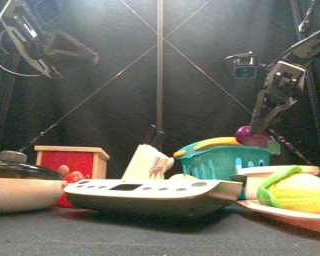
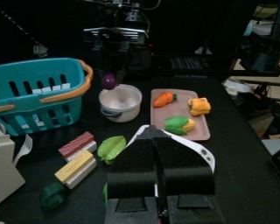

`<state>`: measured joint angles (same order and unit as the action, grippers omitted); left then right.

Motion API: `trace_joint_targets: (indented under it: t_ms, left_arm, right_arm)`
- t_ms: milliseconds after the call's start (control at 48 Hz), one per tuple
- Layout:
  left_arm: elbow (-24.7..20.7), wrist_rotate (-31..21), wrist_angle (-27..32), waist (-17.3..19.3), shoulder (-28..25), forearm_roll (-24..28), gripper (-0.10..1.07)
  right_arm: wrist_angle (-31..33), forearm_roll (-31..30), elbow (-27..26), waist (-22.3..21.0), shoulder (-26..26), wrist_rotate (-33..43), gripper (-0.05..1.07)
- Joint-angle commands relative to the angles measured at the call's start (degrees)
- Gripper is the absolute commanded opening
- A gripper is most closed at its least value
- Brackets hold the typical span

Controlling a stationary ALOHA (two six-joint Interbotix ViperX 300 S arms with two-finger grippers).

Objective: Place eggplant in basket

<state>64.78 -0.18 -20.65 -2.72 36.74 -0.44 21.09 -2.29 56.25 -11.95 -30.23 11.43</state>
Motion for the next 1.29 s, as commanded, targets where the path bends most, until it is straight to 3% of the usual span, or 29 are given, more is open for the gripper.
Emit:
trace_joint_targets:
  t_ms: [0,250,500,625,792,1000,1271]
  left_arm:
    - [-0.8,0.0,-0.6,-0.1,0.0,0.1,0.01]
    - [-1.1,0.0,-0.7,-0.1,0.0,0.1,0.01]
    - [-1.1,0.1,-0.7,0.4,0.0,0.1,0.01]
    - [-1.3,0.1,-1.1,1.9,0.2,0.0,0.01]
    - [-1.1,0.7,-3.1,6.0,1.1,0.2,0.01]
    - [-0.4,0.5,-3.9,13.1,3.3,0.0,0.01]
    - [1.0,0.6,-4.3,14.5,3.5,0.4,0.01]
  right_arm:
    - [-0.9,-0.2,-1.0,-0.1,-1.0,0.0,0.67]
    - [-3.0,-0.9,-5.3,-1.6,-3.4,0.0,0.67]
    - [-12.6,-1.6,-7.4,-14.9,-2.6,0.3,0.67]
    - [-18.3,-0.3,-7.0,-21.3,0.3,0.2,0.67]
    - [-21.9,-0.2,-8.1,-25.3,5.2,0.0,0.67]
    - [-23.3,-0.3,-11.5,-27.5,12.2,0.1,0.68]
    - [-24.5,0.3,-14.3,-30.5,18.1,0.1,0.68]
